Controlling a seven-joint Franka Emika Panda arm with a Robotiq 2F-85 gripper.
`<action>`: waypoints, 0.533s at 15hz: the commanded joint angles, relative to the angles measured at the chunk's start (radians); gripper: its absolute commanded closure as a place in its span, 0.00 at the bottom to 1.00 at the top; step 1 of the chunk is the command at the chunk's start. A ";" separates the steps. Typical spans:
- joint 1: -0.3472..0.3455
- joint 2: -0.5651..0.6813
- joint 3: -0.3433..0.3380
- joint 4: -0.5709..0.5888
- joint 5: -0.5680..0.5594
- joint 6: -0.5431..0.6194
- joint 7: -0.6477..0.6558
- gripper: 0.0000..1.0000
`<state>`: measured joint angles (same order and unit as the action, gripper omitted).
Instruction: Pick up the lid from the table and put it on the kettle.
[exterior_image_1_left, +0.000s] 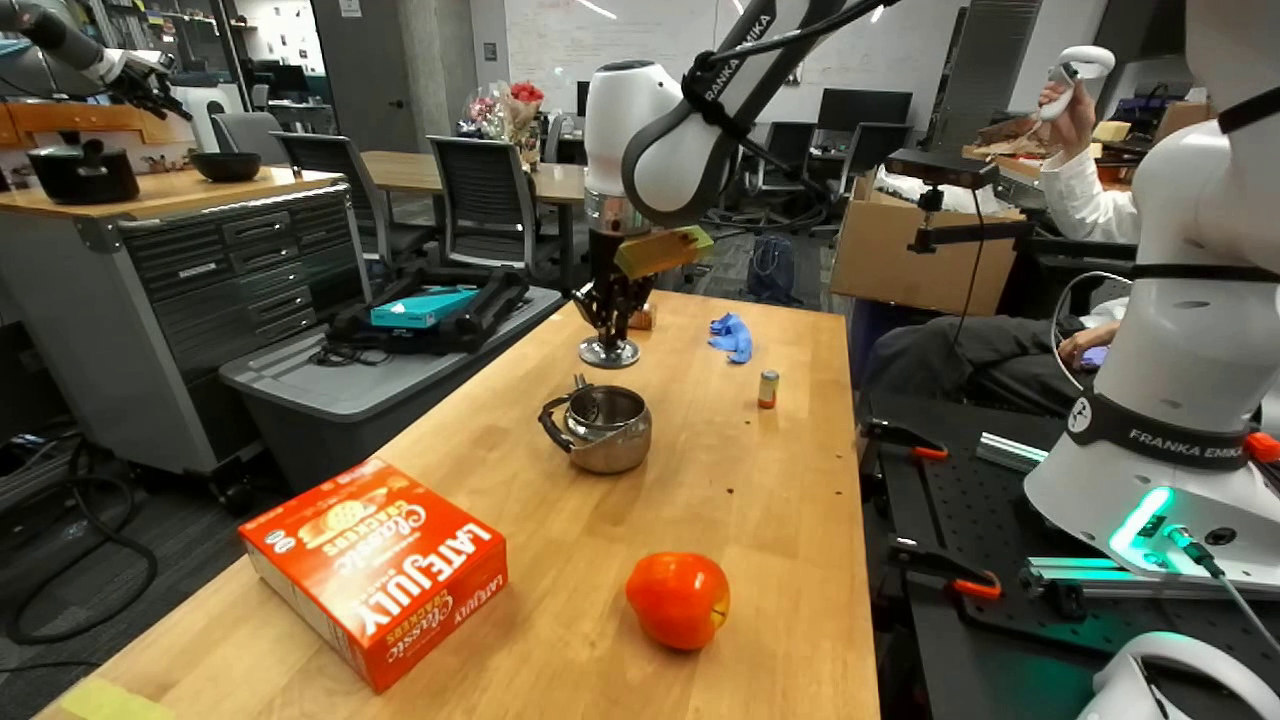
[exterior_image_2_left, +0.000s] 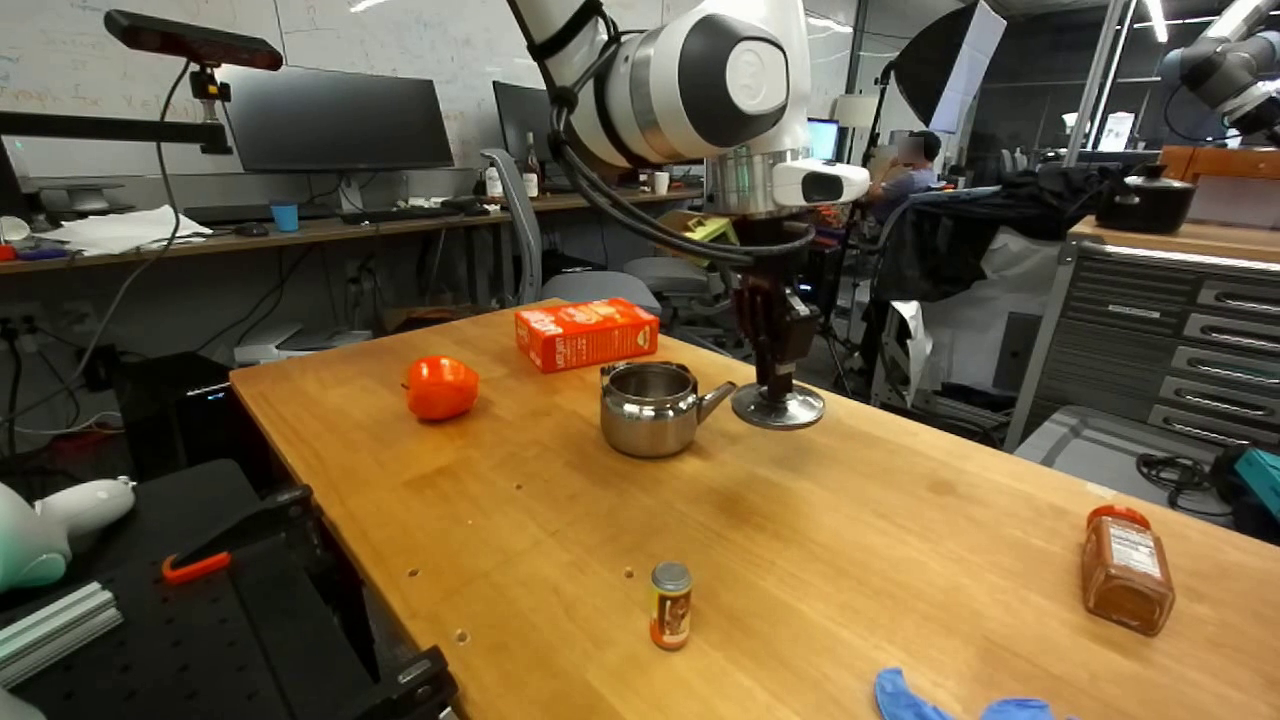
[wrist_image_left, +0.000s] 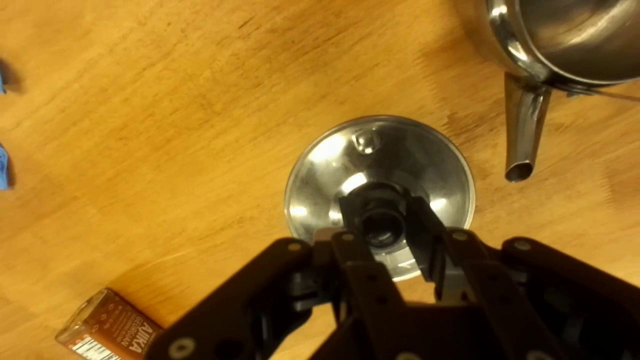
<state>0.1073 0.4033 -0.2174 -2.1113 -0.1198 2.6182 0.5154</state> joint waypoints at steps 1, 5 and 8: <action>0.038 -0.076 -0.019 -0.059 -0.063 -0.001 0.044 0.93; 0.049 -0.126 -0.014 -0.095 -0.114 -0.005 0.069 0.93; 0.048 -0.148 0.002 -0.106 -0.149 -0.019 0.055 0.93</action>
<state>0.1419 0.3139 -0.2171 -2.1791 -0.2178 2.6173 0.5522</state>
